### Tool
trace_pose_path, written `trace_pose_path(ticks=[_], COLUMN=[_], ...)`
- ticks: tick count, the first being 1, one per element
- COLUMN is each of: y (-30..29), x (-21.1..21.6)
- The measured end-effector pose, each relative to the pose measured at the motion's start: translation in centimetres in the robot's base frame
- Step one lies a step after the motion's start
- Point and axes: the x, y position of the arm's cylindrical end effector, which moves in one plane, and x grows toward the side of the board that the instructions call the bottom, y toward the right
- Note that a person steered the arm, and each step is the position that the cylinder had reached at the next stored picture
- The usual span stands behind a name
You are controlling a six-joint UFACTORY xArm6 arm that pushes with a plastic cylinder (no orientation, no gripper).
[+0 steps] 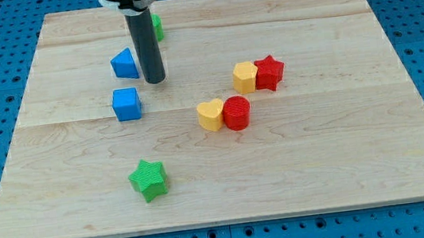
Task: Push the green star towards left side of the board
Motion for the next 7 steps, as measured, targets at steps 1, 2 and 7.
trace_pose_path(ticks=[1, 2, 7], y=[-3.1, -5.5, -11.1], x=[0.3, 1.0, 16.6])
